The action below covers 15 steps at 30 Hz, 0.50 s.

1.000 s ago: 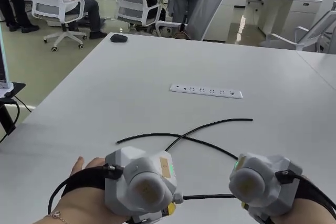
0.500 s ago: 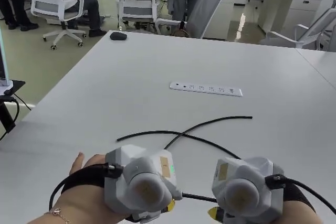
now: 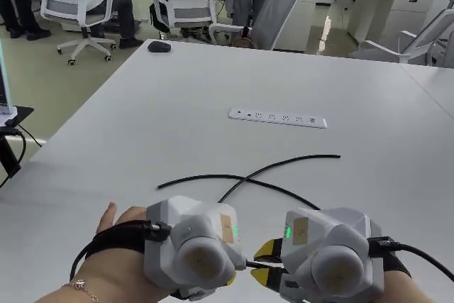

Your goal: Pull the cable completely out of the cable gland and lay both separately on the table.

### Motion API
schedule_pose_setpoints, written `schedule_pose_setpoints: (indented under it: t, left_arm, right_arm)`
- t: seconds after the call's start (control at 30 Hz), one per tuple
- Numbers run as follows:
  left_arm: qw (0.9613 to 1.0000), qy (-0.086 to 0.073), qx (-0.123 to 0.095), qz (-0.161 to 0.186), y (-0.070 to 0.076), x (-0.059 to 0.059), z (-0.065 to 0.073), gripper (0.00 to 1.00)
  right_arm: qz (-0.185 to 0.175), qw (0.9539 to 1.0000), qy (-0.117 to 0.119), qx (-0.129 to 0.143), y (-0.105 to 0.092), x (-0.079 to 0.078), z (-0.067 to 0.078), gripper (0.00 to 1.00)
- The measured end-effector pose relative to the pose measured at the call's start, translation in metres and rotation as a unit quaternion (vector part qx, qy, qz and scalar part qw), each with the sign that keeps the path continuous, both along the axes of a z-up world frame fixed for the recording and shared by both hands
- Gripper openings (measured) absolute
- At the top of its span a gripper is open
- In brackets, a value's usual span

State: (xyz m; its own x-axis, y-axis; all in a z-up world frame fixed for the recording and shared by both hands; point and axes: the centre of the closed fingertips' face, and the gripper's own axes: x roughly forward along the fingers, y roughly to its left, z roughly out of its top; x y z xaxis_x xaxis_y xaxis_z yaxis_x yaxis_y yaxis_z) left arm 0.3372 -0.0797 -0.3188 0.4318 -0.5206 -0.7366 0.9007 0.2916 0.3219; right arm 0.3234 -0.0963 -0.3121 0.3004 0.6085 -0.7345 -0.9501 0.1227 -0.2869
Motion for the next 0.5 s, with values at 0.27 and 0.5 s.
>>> schedule_pose_setpoints:
  t: [0.27,0.5]
  left_arm:
    - [0.9999,0.0,-0.009,0.007,-0.001,0.002,0.002,0.16]
    - [0.9999,0.004,0.0,0.01,0.001,0.001,0.0,0.16]
  right_arm:
    - [-0.012,0.9999,0.001,0.0,-0.002,0.005,-0.002,0.03]
    - [-0.024,0.9993,0.011,-0.026,-0.011,0.006,-0.012,0.03]
